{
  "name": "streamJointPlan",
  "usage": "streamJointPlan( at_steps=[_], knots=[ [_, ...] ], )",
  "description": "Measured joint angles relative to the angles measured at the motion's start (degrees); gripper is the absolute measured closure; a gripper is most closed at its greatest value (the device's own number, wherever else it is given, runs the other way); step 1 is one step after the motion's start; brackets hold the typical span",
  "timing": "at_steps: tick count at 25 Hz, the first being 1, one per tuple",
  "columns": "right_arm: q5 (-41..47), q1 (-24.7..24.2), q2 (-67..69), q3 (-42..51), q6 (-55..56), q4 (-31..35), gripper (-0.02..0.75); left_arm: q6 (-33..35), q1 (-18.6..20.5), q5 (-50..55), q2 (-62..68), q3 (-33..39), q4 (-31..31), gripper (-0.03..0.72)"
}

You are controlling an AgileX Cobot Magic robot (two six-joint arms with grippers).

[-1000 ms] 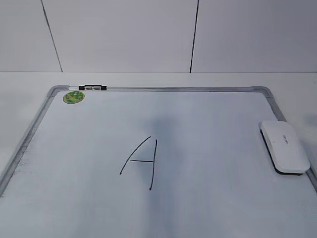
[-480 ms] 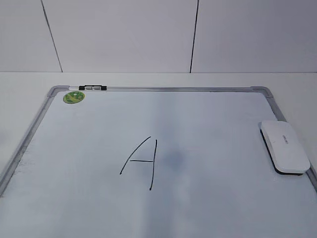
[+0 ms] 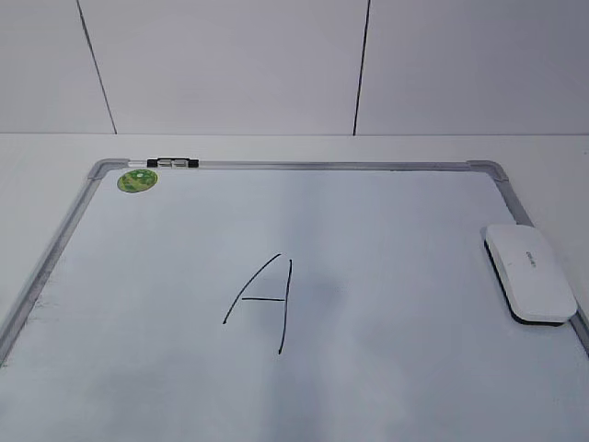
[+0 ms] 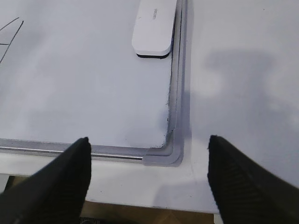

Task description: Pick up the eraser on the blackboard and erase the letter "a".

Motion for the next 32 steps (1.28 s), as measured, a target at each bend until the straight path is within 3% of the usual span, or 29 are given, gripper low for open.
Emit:
streamJointPlan(
  at_steps=[12, 18, 32],
  knots=[
    [-1.3, 0.0, -0.8, 0.8, -0.2, -2.8, 0.146, 2.4, 0.0, -8.7, -2.0, 5.5, 2.4, 0.413],
    [-6.4, 0.0, -0.8, 2.9, -0.3, -3.2, 0.146, 2.6, 0.0, -9.6, -2.0, 5.7, 2.5, 0.413],
    [-7.1, 0.0, -0.8, 3.0, -0.6, -3.3, 0.146, 2.8, 0.0, -9.7, -2.0, 5.7, 2.3, 0.441]
  ],
)
